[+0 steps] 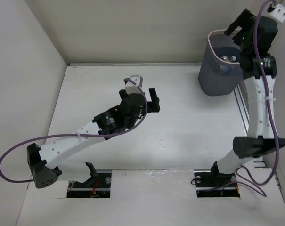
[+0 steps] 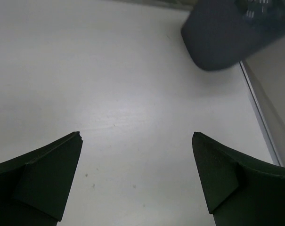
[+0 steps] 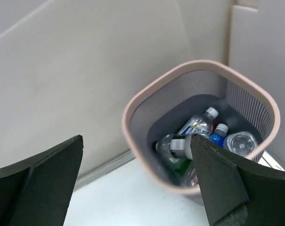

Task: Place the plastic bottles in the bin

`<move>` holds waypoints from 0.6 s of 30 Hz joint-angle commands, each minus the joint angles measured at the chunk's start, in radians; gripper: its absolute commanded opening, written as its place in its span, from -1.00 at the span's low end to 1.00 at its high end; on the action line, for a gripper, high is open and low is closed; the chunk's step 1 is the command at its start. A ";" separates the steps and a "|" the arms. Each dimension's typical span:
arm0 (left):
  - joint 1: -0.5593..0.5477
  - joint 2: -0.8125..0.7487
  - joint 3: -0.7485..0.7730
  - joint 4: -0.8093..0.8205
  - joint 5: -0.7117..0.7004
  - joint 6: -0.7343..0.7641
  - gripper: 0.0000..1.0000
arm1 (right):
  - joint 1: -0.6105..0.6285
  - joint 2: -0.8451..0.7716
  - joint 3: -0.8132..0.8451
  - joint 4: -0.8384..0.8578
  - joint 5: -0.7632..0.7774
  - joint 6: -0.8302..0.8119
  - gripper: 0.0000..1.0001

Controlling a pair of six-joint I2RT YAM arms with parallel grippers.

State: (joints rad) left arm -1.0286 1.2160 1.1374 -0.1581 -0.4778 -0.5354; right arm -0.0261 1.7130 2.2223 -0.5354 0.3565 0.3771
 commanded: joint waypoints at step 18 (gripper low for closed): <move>0.005 -0.542 0.151 -0.538 -0.453 -0.144 1.00 | 0.173 -1.055 -0.852 -0.256 -0.284 -0.092 0.99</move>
State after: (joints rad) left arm -1.0237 0.7120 1.2976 -0.6357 -0.8753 -0.6395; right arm 0.1337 0.7208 1.3838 -0.7578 0.1524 0.2913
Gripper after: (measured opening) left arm 0.997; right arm 0.993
